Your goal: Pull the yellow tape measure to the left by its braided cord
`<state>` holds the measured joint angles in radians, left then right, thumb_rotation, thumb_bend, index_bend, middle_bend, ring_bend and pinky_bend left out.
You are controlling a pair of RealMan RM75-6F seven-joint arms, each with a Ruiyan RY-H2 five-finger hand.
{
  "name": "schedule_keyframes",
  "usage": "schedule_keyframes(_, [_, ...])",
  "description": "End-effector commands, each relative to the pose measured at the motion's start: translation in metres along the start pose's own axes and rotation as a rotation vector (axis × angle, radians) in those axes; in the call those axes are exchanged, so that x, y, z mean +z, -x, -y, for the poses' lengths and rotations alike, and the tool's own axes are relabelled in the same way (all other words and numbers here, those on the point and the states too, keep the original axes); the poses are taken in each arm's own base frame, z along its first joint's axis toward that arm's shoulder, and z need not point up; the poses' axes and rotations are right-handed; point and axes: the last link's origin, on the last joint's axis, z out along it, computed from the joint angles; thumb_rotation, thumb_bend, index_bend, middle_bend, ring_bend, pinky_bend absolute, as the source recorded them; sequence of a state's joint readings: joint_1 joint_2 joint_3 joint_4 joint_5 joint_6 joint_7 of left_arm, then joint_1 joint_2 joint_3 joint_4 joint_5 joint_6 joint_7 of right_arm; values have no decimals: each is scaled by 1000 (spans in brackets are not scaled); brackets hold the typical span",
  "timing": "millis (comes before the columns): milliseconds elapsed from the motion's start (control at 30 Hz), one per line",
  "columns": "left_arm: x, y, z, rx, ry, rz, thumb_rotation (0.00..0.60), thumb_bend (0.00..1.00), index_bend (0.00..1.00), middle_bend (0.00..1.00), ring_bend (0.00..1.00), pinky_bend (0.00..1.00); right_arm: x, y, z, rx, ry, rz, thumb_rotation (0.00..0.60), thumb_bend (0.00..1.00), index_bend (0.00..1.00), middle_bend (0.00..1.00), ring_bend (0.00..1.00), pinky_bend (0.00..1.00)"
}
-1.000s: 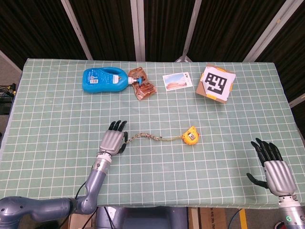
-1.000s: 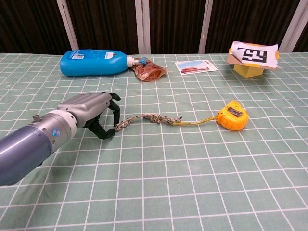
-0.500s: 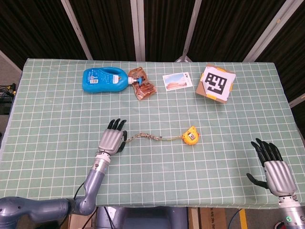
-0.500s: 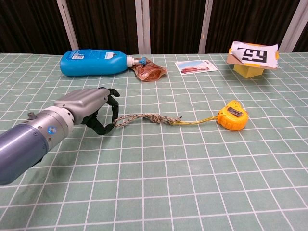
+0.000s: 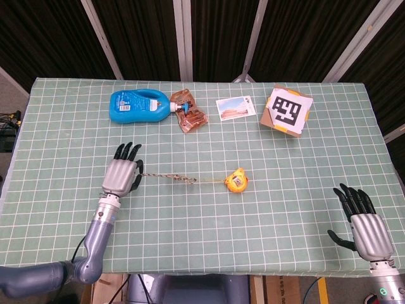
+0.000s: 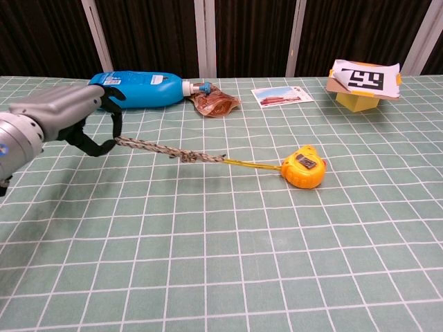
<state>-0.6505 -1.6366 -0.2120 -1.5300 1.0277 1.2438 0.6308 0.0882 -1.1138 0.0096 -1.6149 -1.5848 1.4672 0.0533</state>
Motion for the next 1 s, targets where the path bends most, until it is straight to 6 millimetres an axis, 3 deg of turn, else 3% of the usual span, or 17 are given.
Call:
schedule_keyframes(33, [-2, -10, 18, 16, -27, -22, 600, 579, 602, 83, 0, 0, 0, 0, 0, -2, 0, -2, 600, 230, 0, 0, 0, 0])
schedule_keyframes(467, [-8, -49, 86, 128, -107, -104, 600, 579, 602, 83, 0, 0, -1, 0, 0, -15, 4, -13, 600, 231, 0, 0, 0, 0])
schedule_keyframes(1000, [-25, -99, 195, 205, -327, -187, 600, 578, 603, 86, 0, 0, -1, 0, 2, -31, 4, -27, 600, 231, 0, 0, 0, 0])
